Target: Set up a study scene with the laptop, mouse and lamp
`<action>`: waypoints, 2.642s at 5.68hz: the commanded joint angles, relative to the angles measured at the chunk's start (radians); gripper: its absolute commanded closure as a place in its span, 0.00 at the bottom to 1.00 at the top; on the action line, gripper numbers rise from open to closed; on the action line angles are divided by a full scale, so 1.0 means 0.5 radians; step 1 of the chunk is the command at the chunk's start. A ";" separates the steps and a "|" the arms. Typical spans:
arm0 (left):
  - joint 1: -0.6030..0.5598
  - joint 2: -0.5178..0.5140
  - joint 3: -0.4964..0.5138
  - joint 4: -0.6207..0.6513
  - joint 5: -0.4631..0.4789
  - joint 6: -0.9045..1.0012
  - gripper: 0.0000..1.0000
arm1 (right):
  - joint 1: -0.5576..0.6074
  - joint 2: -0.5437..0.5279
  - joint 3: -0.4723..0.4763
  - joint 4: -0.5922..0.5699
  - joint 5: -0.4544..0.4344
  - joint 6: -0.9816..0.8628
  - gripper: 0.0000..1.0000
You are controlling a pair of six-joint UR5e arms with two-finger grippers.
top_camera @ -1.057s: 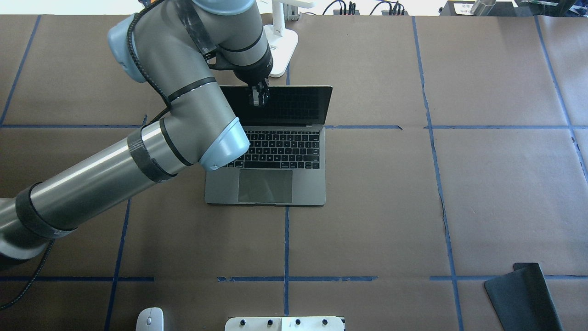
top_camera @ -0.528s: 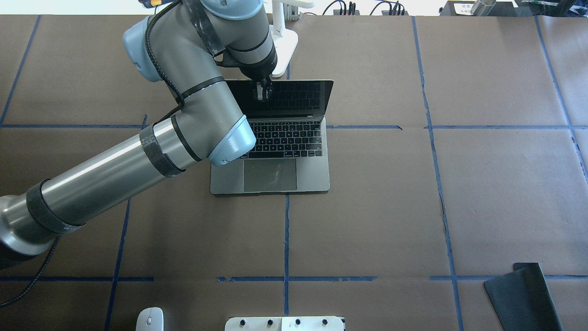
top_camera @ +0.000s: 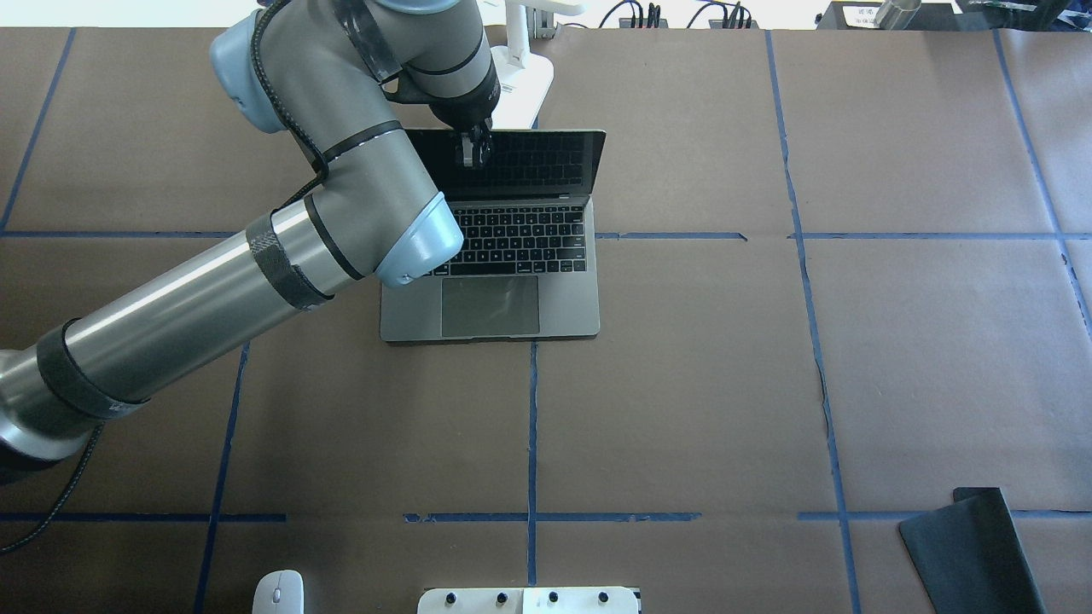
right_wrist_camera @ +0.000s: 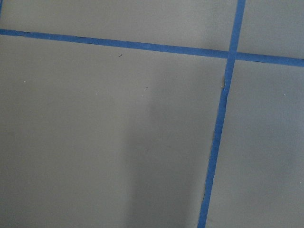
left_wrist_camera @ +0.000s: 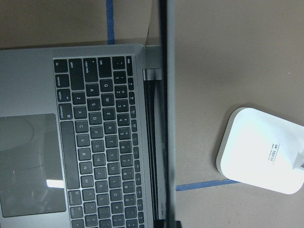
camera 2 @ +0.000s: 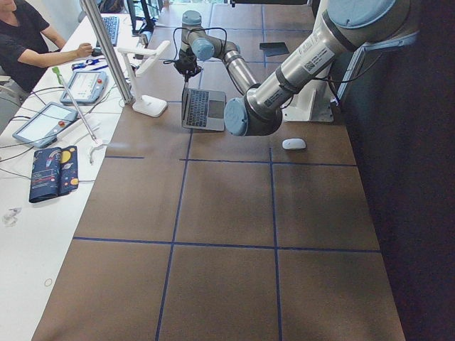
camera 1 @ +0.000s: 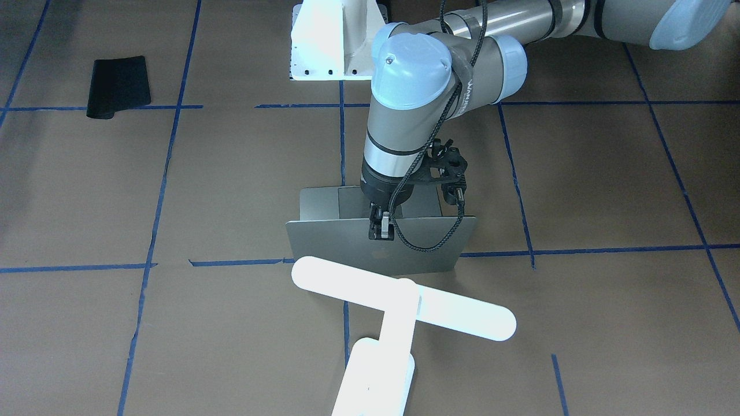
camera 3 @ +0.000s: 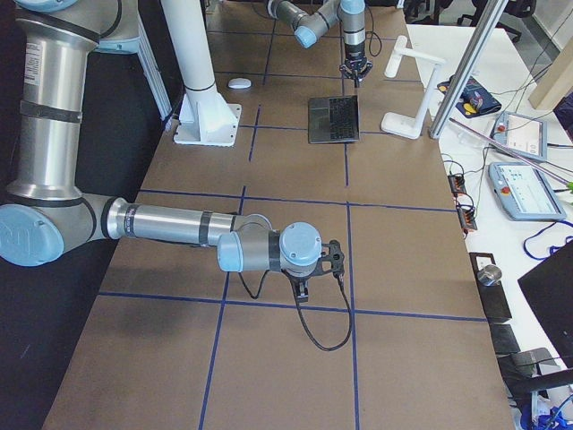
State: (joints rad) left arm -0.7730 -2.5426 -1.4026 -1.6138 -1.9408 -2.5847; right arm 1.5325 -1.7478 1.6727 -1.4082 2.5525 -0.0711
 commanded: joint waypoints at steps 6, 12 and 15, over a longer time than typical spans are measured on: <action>-0.010 0.351 -0.783 0.235 -0.027 0.144 0.31 | -0.049 0.065 0.047 0.064 -0.012 0.403 0.00; 0.015 0.964 -1.461 0.264 -0.156 1.096 0.00 | -1.462 -0.620 0.640 1.257 -0.742 2.431 0.01; 0.024 0.990 -1.496 0.261 -0.159 1.160 0.00 | -2.002 -0.744 0.612 1.592 -1.146 2.891 0.06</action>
State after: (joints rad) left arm -0.7626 -2.0491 -2.1490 -1.4833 -2.0202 -2.0092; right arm 0.6136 -2.1088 1.9830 -0.6375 2.0586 1.3252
